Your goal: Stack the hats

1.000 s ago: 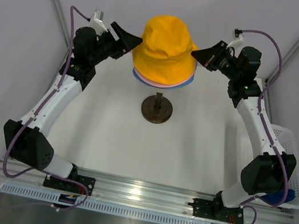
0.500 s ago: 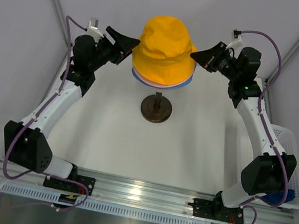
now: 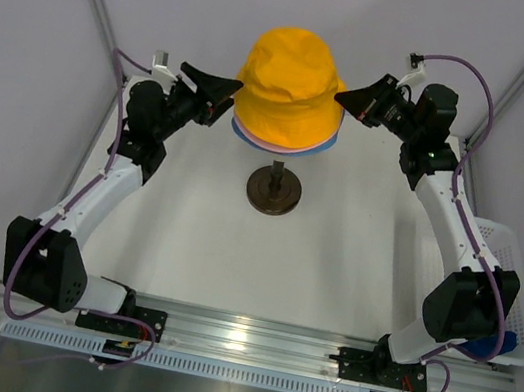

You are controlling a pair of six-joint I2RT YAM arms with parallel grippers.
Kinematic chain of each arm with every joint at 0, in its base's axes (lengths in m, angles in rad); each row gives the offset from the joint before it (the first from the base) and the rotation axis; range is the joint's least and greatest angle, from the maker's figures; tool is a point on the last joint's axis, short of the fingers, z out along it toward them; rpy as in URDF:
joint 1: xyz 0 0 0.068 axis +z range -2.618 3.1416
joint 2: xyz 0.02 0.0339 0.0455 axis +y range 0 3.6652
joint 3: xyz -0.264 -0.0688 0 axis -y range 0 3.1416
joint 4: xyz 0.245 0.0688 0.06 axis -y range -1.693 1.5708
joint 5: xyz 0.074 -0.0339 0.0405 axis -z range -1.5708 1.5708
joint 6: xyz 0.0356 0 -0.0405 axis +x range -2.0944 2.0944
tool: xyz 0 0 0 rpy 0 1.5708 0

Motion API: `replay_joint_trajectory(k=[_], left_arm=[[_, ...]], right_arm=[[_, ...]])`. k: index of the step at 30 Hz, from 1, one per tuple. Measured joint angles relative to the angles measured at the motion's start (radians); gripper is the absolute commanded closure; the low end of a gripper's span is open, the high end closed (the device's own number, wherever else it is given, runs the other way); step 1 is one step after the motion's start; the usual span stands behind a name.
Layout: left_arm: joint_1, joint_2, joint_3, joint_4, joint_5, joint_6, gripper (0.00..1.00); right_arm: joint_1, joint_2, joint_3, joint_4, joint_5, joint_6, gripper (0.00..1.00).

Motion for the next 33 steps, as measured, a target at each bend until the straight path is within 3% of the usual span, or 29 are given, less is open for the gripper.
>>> replay_joint_trajectory(k=[5,8,17,20,33], left_arm=[[0.000,0.006,-0.049,0.094,0.008,-0.060,0.32],[0.000,0.007,-0.080,0.140,0.010,-0.091,0.40],[-0.002,0.024,-0.119,0.245,0.029,-0.159,0.76],[-0.003,0.033,-0.130,0.259,0.029,-0.173,0.99],[-0.017,-0.001,-0.145,0.207,-0.024,-0.153,1.00]], right_arm=[[0.000,0.000,-0.002,0.006,0.000,0.003,0.97],[0.001,0.000,-0.003,0.008,0.001,0.005,0.98],[0.003,0.000,-0.007,0.013,0.011,0.015,1.00],[0.003,-0.002,-0.010,0.014,0.015,0.016,1.00],[0.010,-0.044,-0.093,0.069,0.064,0.028,1.00]])
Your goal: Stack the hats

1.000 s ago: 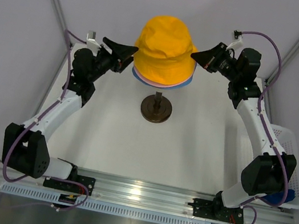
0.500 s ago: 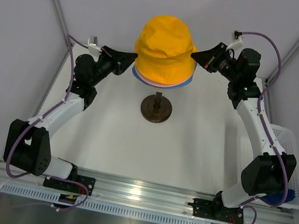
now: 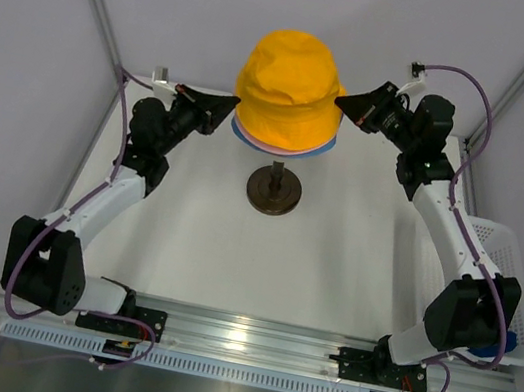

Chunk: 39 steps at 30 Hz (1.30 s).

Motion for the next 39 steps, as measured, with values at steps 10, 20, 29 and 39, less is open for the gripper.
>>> replay_joint_trajectory(k=[10,20,29,39], left_arm=[[-0.029,-0.032,-0.005,-0.052,-0.071,0.082,0.99],[-0.036,-0.073,-0.004,-0.124,-0.077,0.216,0.99],[-0.057,-0.164,0.000,-0.255,-0.080,0.309,0.99],[-0.143,-0.214,-0.039,-0.283,-0.167,0.337,0.99]], right_arm=[[-0.003,-0.040,-0.111,0.079,0.032,0.022,1.00],[-0.044,-0.048,-0.172,-0.154,0.028,-0.032,0.57],[-0.085,-0.130,-0.177,-0.188,0.025,0.001,0.53],[-0.111,-0.265,-0.198,-0.197,0.153,-0.018,0.37]])
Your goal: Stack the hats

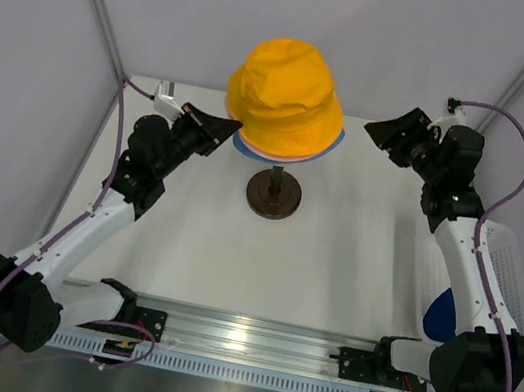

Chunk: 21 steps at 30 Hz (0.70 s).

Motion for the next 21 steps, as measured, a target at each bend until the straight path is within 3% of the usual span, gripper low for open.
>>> replay_joint_trajectory(k=[6,9,10,12,13,14,21], left_arm=[[-0.006,-0.035,-0.050,0.018,-0.032,-0.001,0.97],[-0.009,-0.060,-0.055,-0.029,-0.044,0.024,0.73],[-0.010,-0.071,-0.059,-0.059,-0.048,0.040,0.49],[-0.011,-0.098,-0.066,-0.121,-0.056,0.079,0.27],[-0.012,-0.122,-0.066,-0.161,-0.068,0.097,0.05],[-0.013,-0.146,-0.065,-0.188,-0.076,0.127,0.00],[-0.013,-0.360,0.074,-0.400,-0.121,0.319,0.00]], right_arm=[[-0.144,-0.046,-0.023,-0.159,0.158,-0.037,0.12],[-0.199,-0.125,-0.076,-0.253,0.301,-0.049,0.02],[-0.203,-0.158,-0.095,-0.290,0.354,-0.054,0.01],[-0.203,-0.213,-0.120,-0.351,0.463,-0.064,0.01],[-0.202,-0.246,-0.128,-0.394,0.540,-0.071,0.00],[-0.202,-0.266,-0.130,-0.425,0.587,-0.074,0.01],[-0.207,-0.462,-0.121,-0.737,0.929,-0.039,0.01]])
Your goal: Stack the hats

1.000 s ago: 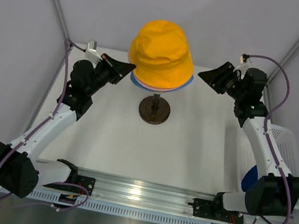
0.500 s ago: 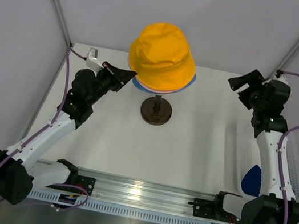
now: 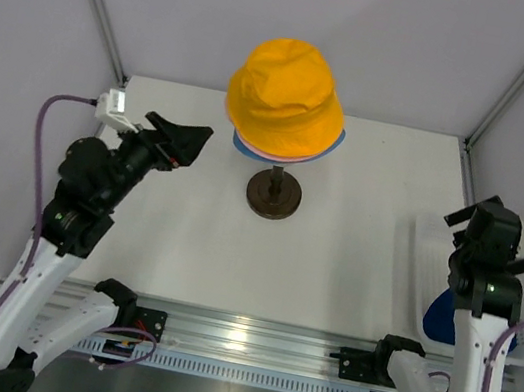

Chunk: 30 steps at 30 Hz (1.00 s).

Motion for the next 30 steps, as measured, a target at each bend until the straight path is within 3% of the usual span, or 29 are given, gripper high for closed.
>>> replay_joint_trajectory(k=[6,12,16,24,27,29,30], left_arm=[[0.000,-0.099,0.021,-0.045,0.014,0.097,0.01],[0.000,-0.051,-0.056,-0.108,0.059,0.123,0.00],[0.000,-0.023,-0.080,-0.135,0.079,0.134,0.01],[0.000,-0.041,-0.087,-0.134,0.089,0.140,0.01],[0.000,-0.041,-0.090,-0.133,0.093,0.140,0.00],[0.000,-0.041,-0.095,-0.133,0.094,0.140,0.00],[0.000,-0.041,-0.096,-0.134,0.094,0.141,0.01]], right_arm=[[-0.003,-0.179,0.039,-0.241,0.171,0.168,0.01],[-0.004,-0.096,0.029,-0.431,0.211,0.336,0.00],[-0.004,-0.018,-0.033,-0.451,0.201,0.380,0.01],[-0.003,-0.015,-0.196,-0.388,0.159,0.352,0.06],[-0.004,-0.011,-0.225,-0.377,0.160,0.341,0.26],[-0.004,-0.013,-0.232,-0.350,0.164,0.327,0.48],[-0.004,-0.016,-0.235,-0.333,0.165,0.315,0.66]])
